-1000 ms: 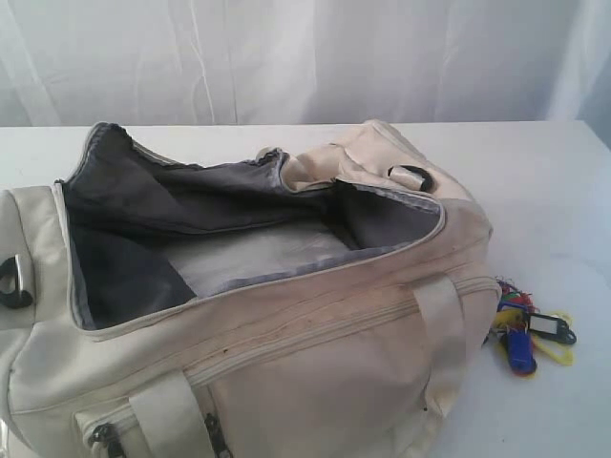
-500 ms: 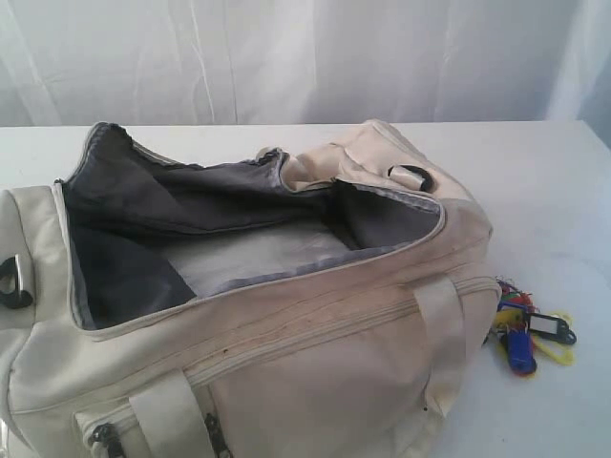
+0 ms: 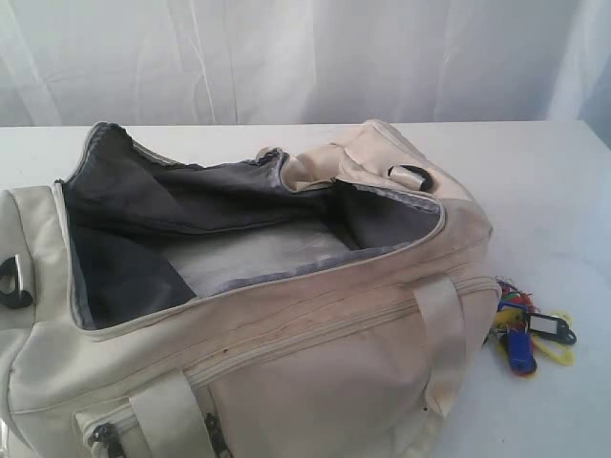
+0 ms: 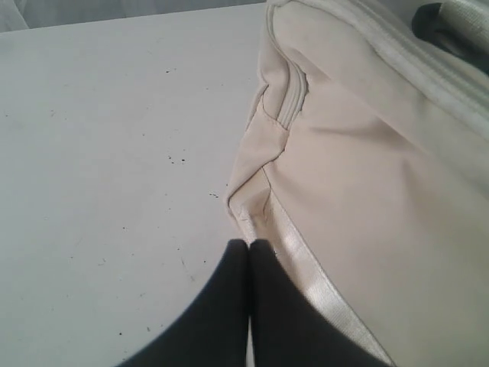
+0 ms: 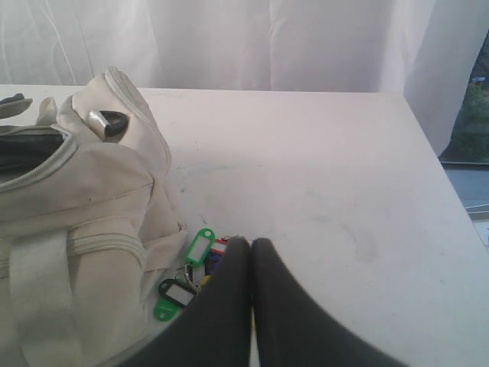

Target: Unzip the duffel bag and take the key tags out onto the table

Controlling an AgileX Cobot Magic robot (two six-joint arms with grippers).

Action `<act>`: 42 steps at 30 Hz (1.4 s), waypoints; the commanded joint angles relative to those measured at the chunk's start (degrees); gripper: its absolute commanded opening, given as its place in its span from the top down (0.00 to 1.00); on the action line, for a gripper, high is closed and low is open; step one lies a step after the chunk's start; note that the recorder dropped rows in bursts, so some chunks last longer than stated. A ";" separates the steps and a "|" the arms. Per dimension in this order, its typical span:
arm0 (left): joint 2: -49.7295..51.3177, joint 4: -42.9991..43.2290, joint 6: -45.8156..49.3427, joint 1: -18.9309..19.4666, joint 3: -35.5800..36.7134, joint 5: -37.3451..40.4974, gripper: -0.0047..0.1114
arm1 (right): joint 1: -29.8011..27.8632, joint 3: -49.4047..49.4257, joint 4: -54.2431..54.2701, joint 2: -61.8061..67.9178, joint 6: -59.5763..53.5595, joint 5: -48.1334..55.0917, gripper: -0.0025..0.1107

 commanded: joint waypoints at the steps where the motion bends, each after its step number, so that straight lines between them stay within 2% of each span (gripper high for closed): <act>1: -0.27 -0.37 0.09 0.33 0.22 0.20 0.96 | -0.12 0.23 0.02 -0.24 0.31 0.04 0.98; 11: -0.27 -0.37 -0.05 0.68 0.22 0.20 0.96 | -0.12 0.23 0.02 -0.24 0.31 0.04 0.98; 15: -0.27 -0.37 -0.05 -1.08 0.22 0.20 0.96 | -0.12 0.23 0.02 -0.24 0.31 0.04 0.98; 33: -0.27 -0.37 -0.05 -0.96 0.22 0.20 0.96 | -0.12 0.23 0.02 -0.37 0.96 0.04 0.98; 38: -0.27 -0.37 -0.05 -0.96 0.22 0.20 0.96 | -0.12 0.23 0.02 -3.25 0.96 0.04 0.98; 42: -0.27 -0.37 -0.05 -0.96 0.22 0.20 0.96 | -2.67 0.23 -0.35 -7.35 0.96 0.04 0.98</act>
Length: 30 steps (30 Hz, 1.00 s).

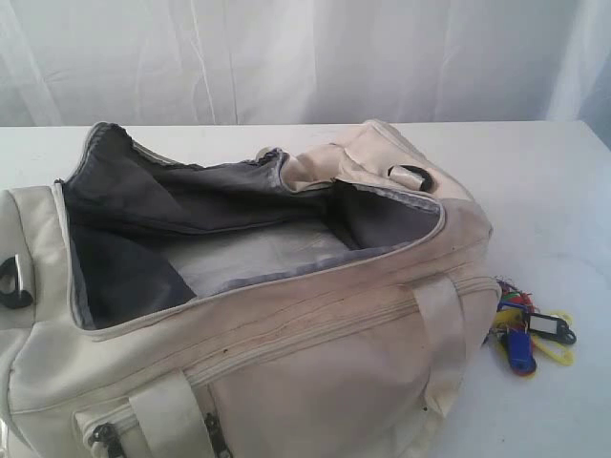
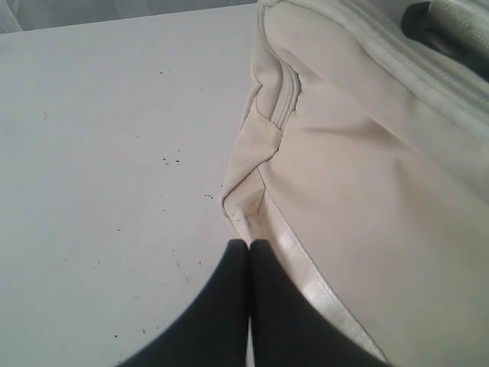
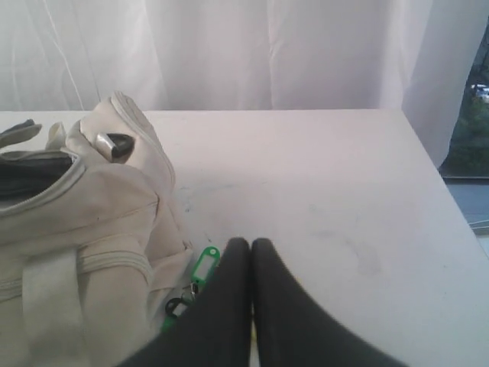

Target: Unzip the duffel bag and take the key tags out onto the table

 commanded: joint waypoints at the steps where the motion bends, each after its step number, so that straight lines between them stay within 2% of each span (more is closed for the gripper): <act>1: -0.27 -0.48 -0.04 -0.22 0.22 0.20 0.96 | -3.68 0.23 -1.15 -4.58 0.00 -0.43 0.98; 7: -0.27 -0.48 -0.04 -0.22 0.22 0.20 0.96 | -15.58 0.43 -3.02 -4.72 0.20 -0.90 0.98; 11: -0.27 -0.48 -0.04 -0.22 0.22 0.20 0.96 | -21.40 3.26 1.14 -4.72 0.78 -10.80 0.98; 15: -0.27 -0.48 -0.04 -0.22 0.22 0.20 0.96 | -21.61 8.55 7.43 -4.72 0.42 -21.92 0.98; 23: -0.27 -0.48 -0.04 -0.22 0.22 0.20 0.96 | -21.61 18.33 9.67 -4.72 0.28 -23.40 0.98; 30: -0.27 -0.48 -0.04 -0.22 0.22 0.20 0.96 | -21.61 26.15 10.41 -4.72 -4.15 -31.74 0.98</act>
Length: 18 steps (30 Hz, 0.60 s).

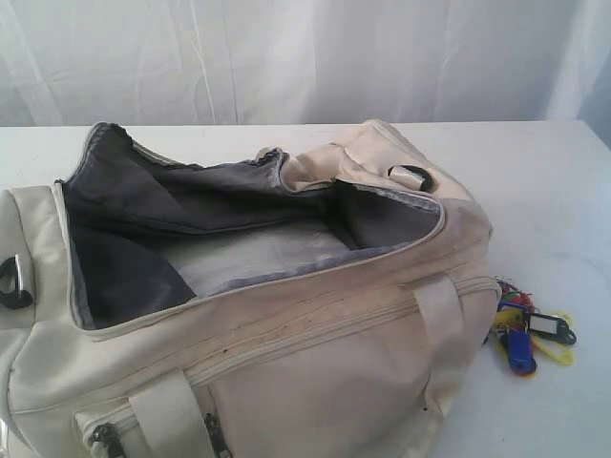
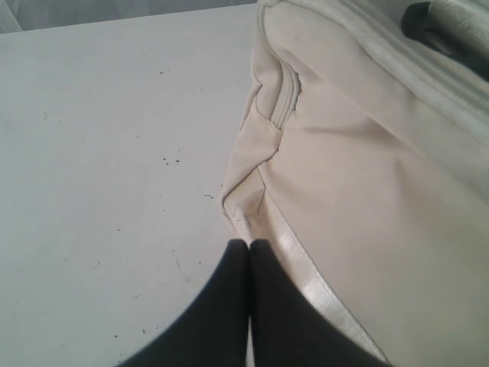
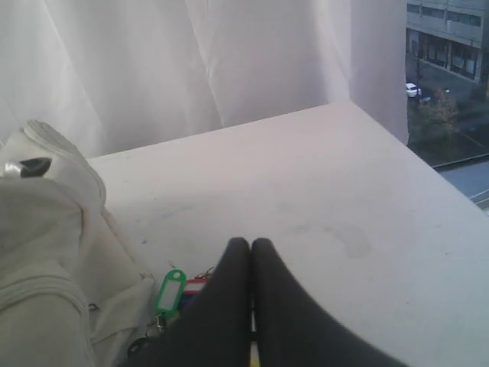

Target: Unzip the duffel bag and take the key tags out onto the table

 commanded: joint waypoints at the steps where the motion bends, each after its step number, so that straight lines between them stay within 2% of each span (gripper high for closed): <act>1: -0.27 -0.48 -0.04 -0.22 0.22 0.20 0.96 | -0.35 3.37 1.23 -0.23 -5.10 -5.95 0.98; 5: -0.27 -0.48 -0.04 -0.22 0.22 0.20 0.96 | -0.35 3.37 4.48 -0.23 -10.52 -2.11 0.98; 12: -0.27 -0.48 -0.04 -0.22 0.22 0.20 0.96 | -0.35 3.37 11.55 -0.23 -26.91 -1.01 0.98; 18: -0.27 -0.48 -0.04 -0.22 0.22 0.20 0.96 | -0.35 3.37 11.89 -0.23 -27.87 1.82 0.98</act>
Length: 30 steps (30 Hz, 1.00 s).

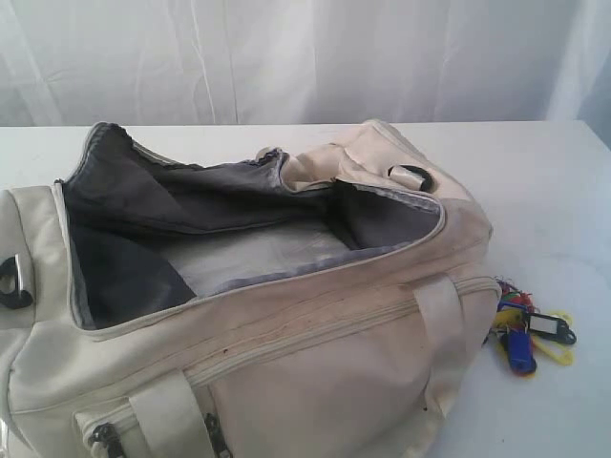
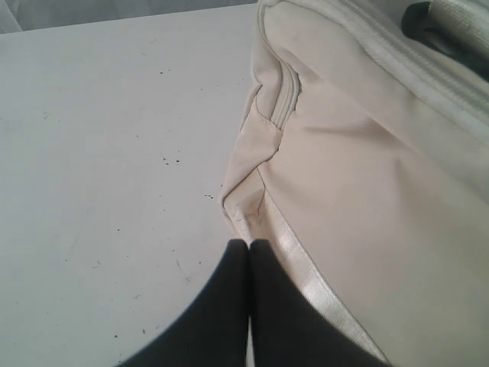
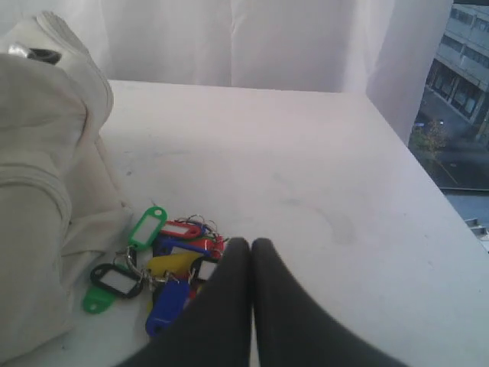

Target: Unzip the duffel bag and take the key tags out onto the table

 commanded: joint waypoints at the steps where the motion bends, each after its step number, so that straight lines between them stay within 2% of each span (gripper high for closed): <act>1: -0.27 -0.48 -0.04 -0.22 0.22 0.20 0.96 | -0.35 0.41 0.51 -0.23 -1.26 1.14 0.98; 30: -0.27 -0.48 -0.04 -0.22 0.22 0.20 0.96 | -0.35 0.41 0.96 -0.23 -0.25 3.17 0.98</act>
